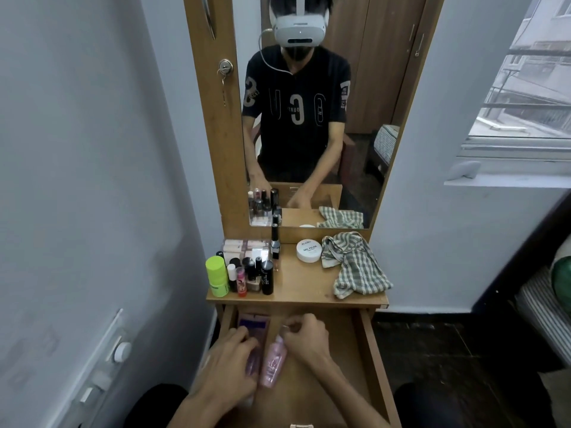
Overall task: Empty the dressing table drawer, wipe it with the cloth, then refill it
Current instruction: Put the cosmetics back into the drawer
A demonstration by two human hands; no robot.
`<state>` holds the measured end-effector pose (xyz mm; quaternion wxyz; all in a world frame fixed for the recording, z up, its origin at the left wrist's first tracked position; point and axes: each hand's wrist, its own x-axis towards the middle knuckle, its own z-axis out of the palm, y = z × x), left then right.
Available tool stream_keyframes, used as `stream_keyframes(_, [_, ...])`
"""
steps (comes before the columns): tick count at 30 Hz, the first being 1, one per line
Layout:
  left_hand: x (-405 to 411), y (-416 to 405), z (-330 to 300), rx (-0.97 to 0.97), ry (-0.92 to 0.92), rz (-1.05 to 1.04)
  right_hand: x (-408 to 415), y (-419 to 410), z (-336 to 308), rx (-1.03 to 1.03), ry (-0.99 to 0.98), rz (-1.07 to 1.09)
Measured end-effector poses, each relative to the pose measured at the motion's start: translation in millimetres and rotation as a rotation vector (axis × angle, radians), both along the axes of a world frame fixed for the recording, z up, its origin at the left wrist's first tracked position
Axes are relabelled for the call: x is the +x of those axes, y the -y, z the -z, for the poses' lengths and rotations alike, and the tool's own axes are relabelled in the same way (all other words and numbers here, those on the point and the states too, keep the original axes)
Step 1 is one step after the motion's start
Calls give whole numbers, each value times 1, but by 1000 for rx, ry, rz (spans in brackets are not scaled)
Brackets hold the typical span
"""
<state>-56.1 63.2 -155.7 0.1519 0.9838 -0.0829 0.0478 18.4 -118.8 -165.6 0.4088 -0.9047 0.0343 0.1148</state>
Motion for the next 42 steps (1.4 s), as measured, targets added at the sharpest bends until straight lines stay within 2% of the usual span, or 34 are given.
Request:
stream_keyframes(7, [-3,-6,15,81,44,-3,-9,-17,10,57,-95,-87])
stream_keyframes(14, [0,6,8,55,62,-48,-9,-12,3,27,-71,-134])
stream_keyframes(20, [4,16,-13,-144,207,-66,-14,8,-28,-78,-20,-213])
stream_keyframes(22, [5,20,-23,-215,274,-80,-10,20,-45,-33,48,-214])
stream_keyframes(25, [7,19,-41,-338,388,-165,5,32,-83,78,257,-126])
stream_keyframes(29, [15,-2,-82,-677,571,-398,41,30,-119,199,398,-77])
stream_keyframes(31, [37,-25,-92,-932,523,-605,58,22,-129,200,446,-69])
stream_keyframes(34, [87,-65,-97,-1165,269,-789,75,9,-140,202,460,-72])
stream_keyframes(38, [145,-85,-93,-1152,-86,-760,85,-6,-144,216,490,-72])
stream_keyframes(42, [175,-90,-75,-1200,-326,-688,89,-12,-142,208,506,-62])
